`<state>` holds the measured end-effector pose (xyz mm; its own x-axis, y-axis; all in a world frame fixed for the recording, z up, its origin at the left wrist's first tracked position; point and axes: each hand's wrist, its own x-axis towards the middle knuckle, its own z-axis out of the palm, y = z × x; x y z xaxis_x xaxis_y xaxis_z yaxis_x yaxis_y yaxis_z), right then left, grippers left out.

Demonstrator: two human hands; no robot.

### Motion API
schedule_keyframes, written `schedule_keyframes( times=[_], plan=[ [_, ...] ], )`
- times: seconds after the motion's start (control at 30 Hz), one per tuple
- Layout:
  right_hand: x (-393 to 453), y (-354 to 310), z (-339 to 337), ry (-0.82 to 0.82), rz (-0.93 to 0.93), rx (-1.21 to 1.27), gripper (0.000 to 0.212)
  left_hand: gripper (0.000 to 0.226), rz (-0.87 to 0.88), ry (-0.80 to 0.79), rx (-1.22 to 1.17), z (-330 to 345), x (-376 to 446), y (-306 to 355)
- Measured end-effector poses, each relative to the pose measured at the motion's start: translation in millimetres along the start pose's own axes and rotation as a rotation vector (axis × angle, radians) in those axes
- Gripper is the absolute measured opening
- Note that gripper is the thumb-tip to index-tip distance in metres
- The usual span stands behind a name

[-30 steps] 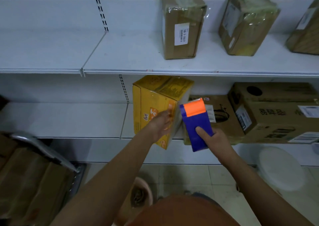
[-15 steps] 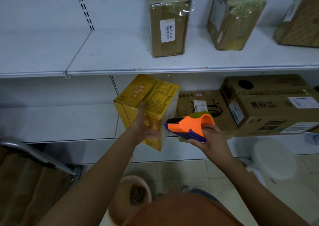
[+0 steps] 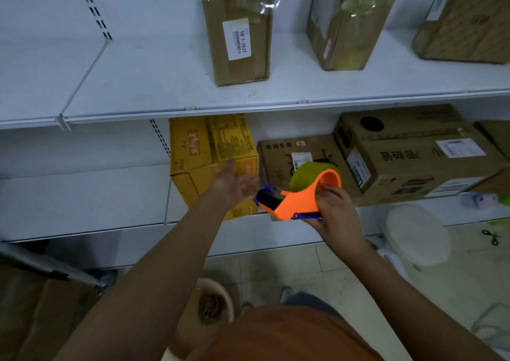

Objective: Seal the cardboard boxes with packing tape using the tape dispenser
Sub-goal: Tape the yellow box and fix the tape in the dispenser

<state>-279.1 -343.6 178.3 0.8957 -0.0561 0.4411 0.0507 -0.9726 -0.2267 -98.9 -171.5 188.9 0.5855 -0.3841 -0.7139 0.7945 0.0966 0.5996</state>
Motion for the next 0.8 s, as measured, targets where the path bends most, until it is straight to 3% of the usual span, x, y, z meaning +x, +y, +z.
schedule_keyframes(
  times=[0.07, 0.13, 0.2, 0.3, 0.4, 0.53, 0.8],
  plan=[
    [2, 6, -4, 0.008, -0.016, -0.023, 0.044, 0.053, 0.057, 0.034, 0.221, 6, -16, 9],
    [3, 11, -4, -0.013, -0.018, -0.045, 0.042, 0.037, 0.338, 0.097, 0.610, 1, -40, 16],
    [3, 14, -4, -0.023, -0.007, -0.039, 0.041, 0.036, 0.718, -0.065, 0.935, -9, -69, 20],
    [8, 12, -5, -0.007, -0.019, -0.005, 0.045, 0.048, 0.918, -0.354, 1.146, -17, -99, 20],
    [14, 5, -6, -0.013, -0.079, 0.013, 0.048, 0.040, 1.151, -0.406, 1.285, -16, -101, 18],
    [16, -1, -4, -0.045, -0.095, 0.014, 0.050, 0.021, 1.190, -0.413, 1.247, -21, -99, 17],
    [23, -14, 2, -0.069, -0.171, 0.037, 0.050, 0.009, 0.993, -0.400, 1.141, -36, -119, 19]
  ],
)
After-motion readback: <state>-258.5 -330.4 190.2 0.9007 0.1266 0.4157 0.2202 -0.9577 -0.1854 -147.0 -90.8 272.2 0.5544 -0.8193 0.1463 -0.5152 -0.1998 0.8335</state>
